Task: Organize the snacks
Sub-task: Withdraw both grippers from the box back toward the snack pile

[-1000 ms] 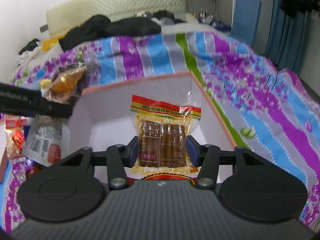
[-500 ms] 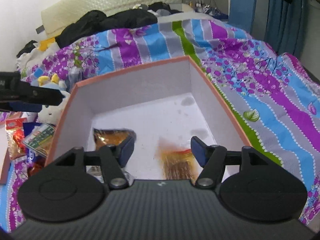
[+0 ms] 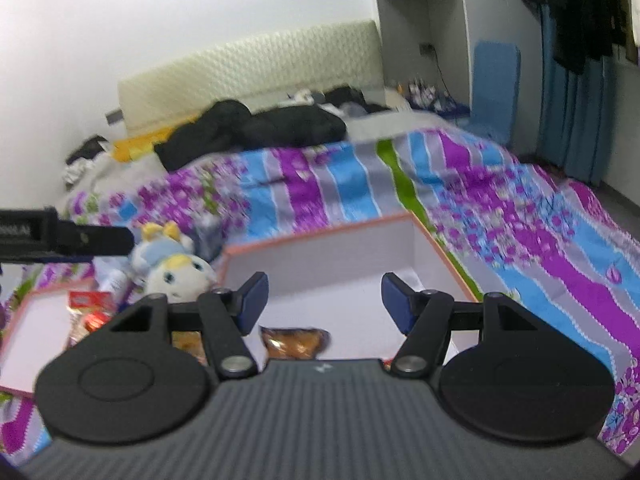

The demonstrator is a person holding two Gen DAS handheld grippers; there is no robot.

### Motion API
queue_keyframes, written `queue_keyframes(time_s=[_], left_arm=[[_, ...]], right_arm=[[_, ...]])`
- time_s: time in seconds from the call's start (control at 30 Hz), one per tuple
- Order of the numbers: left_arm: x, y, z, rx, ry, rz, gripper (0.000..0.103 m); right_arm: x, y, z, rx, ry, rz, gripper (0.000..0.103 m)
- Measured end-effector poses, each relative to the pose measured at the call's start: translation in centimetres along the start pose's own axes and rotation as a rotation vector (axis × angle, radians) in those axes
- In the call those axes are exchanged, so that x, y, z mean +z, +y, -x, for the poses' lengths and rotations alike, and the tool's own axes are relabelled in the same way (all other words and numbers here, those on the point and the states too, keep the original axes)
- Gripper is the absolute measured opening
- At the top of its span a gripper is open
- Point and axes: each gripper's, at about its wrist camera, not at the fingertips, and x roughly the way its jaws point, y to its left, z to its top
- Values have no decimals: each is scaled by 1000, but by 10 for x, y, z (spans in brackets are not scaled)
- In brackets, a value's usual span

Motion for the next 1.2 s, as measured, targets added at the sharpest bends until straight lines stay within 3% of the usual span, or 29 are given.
queue_keyframes(time_s=[0.37,0.7,1.2], left_arm=[[-41,24,82,115,-109,-28,87],[-92,43,117,162,-148,-25,87],[-168,90,131,197,-81,92,87]], right_arm=[[-13,53,47,88,-92,29,65],[-41,84,71,146,-107,46,65],[-107,120,76,176,-48,93,65]])
